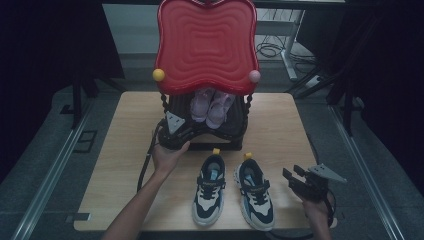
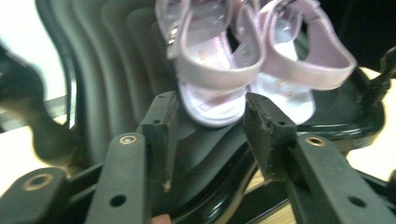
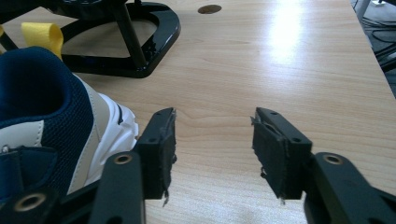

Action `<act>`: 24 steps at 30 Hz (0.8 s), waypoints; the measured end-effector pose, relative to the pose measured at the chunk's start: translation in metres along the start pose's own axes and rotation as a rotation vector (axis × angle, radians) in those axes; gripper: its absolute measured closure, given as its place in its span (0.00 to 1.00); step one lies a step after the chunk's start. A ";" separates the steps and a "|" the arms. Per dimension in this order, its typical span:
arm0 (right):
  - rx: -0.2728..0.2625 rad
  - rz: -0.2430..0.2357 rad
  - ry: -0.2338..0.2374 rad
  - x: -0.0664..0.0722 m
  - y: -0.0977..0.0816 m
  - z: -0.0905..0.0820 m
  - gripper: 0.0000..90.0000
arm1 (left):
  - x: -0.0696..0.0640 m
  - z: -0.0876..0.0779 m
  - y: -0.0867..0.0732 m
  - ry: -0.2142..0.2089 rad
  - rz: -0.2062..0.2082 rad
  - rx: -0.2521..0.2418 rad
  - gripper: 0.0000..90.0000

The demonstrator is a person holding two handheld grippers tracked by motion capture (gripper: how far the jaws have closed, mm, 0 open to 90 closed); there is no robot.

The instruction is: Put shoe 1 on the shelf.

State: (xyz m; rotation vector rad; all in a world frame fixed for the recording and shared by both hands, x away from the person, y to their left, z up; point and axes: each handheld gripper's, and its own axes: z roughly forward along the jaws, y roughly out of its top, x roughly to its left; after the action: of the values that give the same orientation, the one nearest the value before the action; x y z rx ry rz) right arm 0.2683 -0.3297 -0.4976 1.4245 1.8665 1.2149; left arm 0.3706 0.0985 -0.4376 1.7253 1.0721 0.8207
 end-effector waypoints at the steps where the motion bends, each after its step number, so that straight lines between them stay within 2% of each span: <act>1: 0.000 -0.001 0.002 0.000 0.000 0.000 0.58 | 0.001 0.000 -0.001 0.006 0.001 0.003 0.67; 7: 0.005 -0.009 0.012 0.000 0.000 0.000 0.62 | 0.006 0.002 -0.005 0.017 0.009 0.030 0.84; 13: 0.005 -0.005 0.015 -0.001 0.000 -0.001 0.62 | 0.008 0.007 -0.008 0.012 -0.002 0.054 0.94; 16: 0.005 -0.009 0.016 -0.001 0.000 0.000 0.61 | 0.010 0.012 -0.010 0.006 -0.014 0.070 0.98; 19: 0.005 -0.008 0.019 -0.001 0.000 0.000 0.61 | 0.009 0.013 -0.011 -0.006 -0.009 0.076 0.99; 24: 0.005 -0.005 0.016 -0.002 -0.001 0.000 0.60 | 0.007 0.006 -0.007 -0.023 0.013 0.050 1.00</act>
State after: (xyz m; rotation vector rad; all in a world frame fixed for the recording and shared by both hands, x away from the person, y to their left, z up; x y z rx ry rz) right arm 0.2687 -0.3321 -0.4984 1.4162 1.8832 1.2238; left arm 0.3764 0.1041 -0.4461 1.7811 1.0758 0.7862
